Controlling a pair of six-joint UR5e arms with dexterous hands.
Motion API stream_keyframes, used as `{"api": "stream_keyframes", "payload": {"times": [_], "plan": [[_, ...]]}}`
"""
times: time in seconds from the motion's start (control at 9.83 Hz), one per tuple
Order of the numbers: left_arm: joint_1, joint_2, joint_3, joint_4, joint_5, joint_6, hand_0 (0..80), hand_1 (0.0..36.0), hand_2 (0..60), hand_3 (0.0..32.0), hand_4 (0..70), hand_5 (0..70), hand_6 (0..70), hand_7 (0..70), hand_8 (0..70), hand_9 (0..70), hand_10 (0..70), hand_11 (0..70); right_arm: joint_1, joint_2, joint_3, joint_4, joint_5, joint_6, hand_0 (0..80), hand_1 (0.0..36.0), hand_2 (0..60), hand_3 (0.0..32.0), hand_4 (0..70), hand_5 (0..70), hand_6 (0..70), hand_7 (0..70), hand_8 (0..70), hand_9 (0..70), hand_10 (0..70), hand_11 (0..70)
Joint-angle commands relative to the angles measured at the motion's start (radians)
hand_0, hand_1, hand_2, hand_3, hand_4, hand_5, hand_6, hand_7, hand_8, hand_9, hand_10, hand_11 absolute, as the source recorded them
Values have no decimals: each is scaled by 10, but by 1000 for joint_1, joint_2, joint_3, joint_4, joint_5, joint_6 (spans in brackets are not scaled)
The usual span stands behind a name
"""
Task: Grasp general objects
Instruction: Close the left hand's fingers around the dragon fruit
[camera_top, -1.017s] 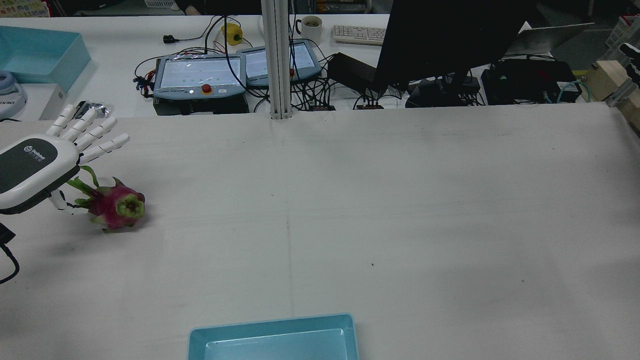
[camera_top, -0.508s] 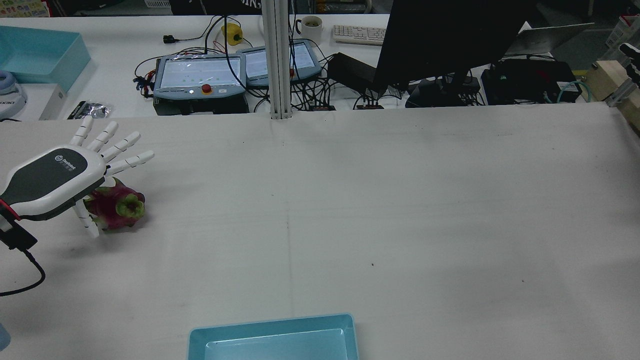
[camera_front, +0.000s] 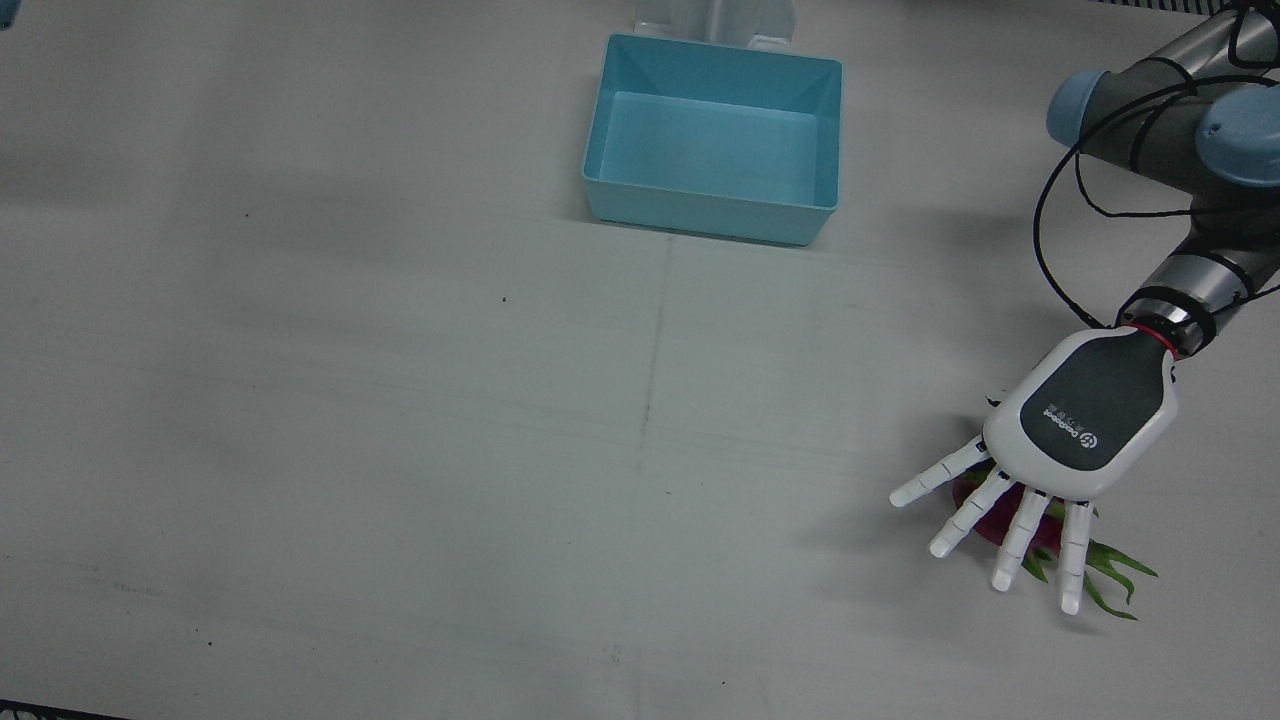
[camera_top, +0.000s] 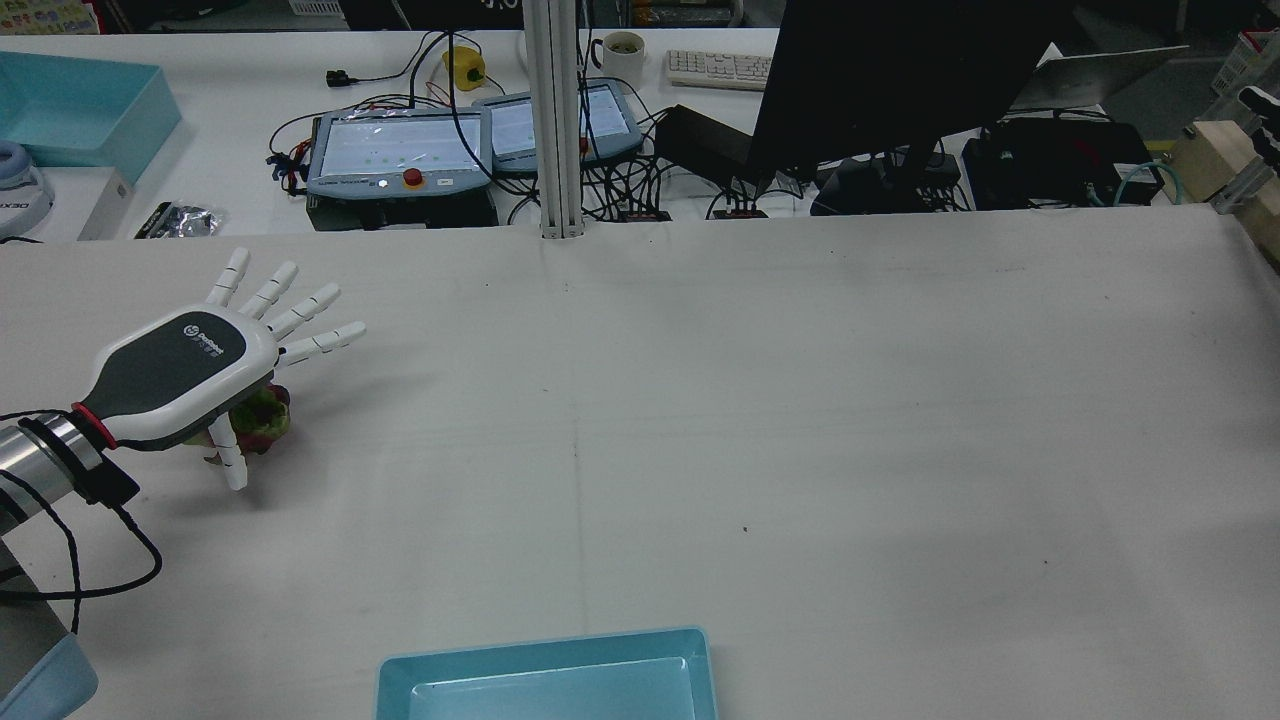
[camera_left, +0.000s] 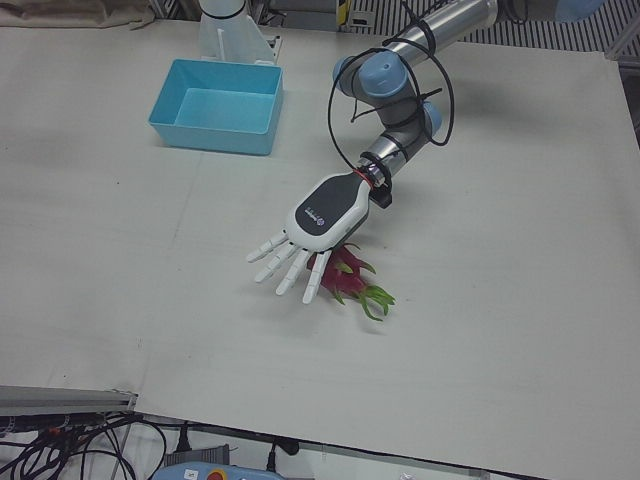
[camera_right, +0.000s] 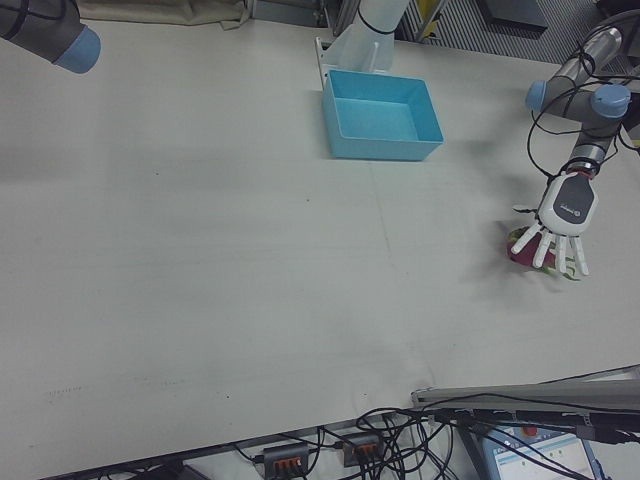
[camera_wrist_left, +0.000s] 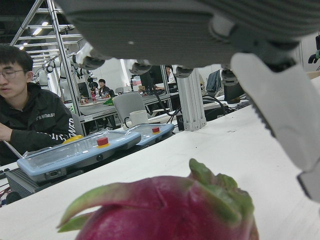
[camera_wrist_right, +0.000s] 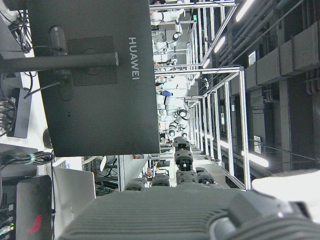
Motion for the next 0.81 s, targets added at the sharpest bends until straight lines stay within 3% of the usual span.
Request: {"api": "stream_keyframes", "payload": {"times": [0.0, 0.71], "plan": [[22, -50, 71, 9, -7, 1, 484, 159, 25, 320, 0, 0, 0, 0, 0, 0, 0, 0, 0, 0, 0, 0, 0, 0, 0, 0, 0, 0, 0, 0, 0, 0, 0, 0, 0, 0], [-10, -28, 81, 14, -6, -5, 458, 114, 1, 320, 0, 0, 0, 0, 0, 0, 0, 0, 0, 1, 0, 0, 0, 0, 0, 0, 0, 0, 0, 0, 0, 0, 0, 0, 0, 0]]}}
